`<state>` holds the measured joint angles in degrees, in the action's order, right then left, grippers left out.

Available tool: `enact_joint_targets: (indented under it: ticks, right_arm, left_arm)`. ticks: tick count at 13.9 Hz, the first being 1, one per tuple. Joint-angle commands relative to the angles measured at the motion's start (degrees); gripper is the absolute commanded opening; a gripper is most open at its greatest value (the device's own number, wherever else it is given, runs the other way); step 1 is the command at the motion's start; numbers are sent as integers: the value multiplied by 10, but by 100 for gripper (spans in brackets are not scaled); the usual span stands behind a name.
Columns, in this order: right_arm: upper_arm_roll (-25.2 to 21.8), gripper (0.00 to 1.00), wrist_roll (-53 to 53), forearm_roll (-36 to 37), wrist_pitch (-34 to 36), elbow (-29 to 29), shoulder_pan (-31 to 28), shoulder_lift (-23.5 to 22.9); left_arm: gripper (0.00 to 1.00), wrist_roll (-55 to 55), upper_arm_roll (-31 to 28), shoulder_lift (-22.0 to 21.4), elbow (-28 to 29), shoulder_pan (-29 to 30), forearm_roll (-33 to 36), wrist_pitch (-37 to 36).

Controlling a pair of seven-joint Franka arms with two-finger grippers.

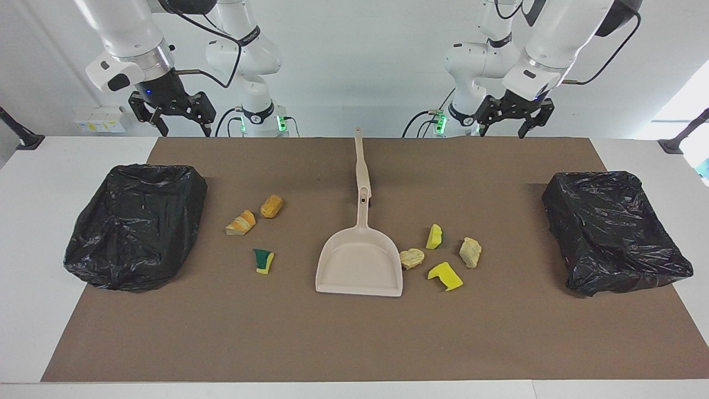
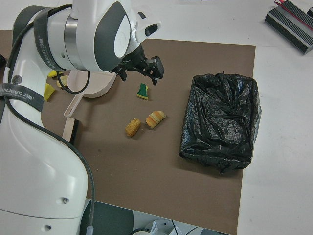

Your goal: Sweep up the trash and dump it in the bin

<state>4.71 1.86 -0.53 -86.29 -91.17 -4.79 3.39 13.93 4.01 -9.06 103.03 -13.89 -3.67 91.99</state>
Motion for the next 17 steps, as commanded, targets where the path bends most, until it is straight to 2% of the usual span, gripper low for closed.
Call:
enact_joint_targets:
  ticks: [1, 7, 9, 12, 14, 17]
  right_arm:
    - [5, 100, 12, -6, -26, -12, 0, -5]
    - [11, 100, 12, -7, -66, -14, 38, -36]
    - [13, 100, 15, -9, -78, -10, 46, -59]
    - [15, 100, 32, -29, -89, -5, 62, -89]
    - [21, 100, 70, -26, -112, -4, 80, -113]
    - [23, 100, 139, -25, -143, 3, 124, -150]
  left_arm:
    - [100, 61, -9, -17, 59, -61, -3, 50]
    - [100, 210, -8, -4, 150, -202, -3, 170]
    - [100, 242, -8, 0, 179, -234, -3, 212]
    - [100, 303, -8, 49, 206, -313, -2, 272]
    - [100, 324, -8, 64, 235, -342, -1, 326]
    - [100, 324, -7, 75, 262, -363, -1, 363]
